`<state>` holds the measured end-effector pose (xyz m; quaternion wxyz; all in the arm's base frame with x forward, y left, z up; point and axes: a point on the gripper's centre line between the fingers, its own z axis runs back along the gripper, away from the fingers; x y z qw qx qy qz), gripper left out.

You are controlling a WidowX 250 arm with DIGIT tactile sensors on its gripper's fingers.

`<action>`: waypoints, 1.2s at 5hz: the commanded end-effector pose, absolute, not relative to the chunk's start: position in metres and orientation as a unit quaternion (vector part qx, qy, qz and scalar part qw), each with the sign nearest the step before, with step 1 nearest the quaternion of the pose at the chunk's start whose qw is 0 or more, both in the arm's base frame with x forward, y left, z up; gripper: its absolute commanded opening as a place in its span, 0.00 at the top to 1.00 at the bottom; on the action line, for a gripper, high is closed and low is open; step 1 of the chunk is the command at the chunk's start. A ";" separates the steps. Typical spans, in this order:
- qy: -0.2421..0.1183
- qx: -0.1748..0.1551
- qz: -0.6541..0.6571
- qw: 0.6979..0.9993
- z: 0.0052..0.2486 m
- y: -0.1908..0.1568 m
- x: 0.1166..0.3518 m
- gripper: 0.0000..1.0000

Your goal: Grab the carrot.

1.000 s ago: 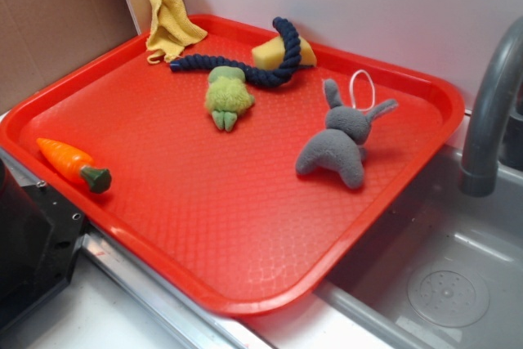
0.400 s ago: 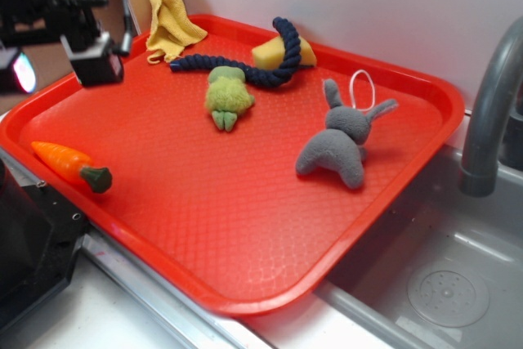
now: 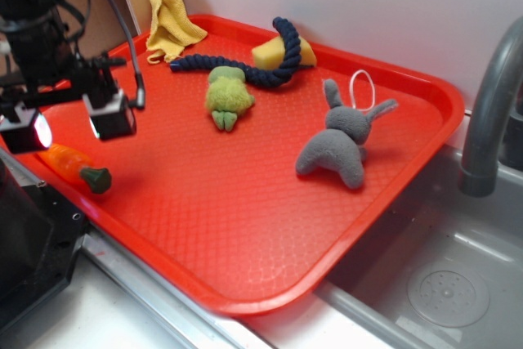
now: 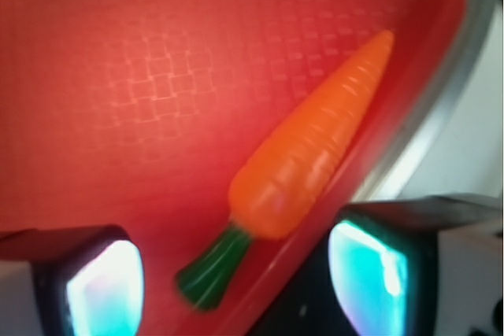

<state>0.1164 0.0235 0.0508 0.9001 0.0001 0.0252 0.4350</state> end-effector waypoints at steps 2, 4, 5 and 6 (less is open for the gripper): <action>0.042 -0.052 0.350 0.934 0.019 0.028 0.124 0.00; 0.013 -0.068 0.104 0.992 0.035 0.017 0.141 1.00; 0.033 -0.083 0.008 0.996 0.043 0.016 0.156 1.00; 0.034 -0.073 -0.025 0.996 0.055 0.016 0.162 1.00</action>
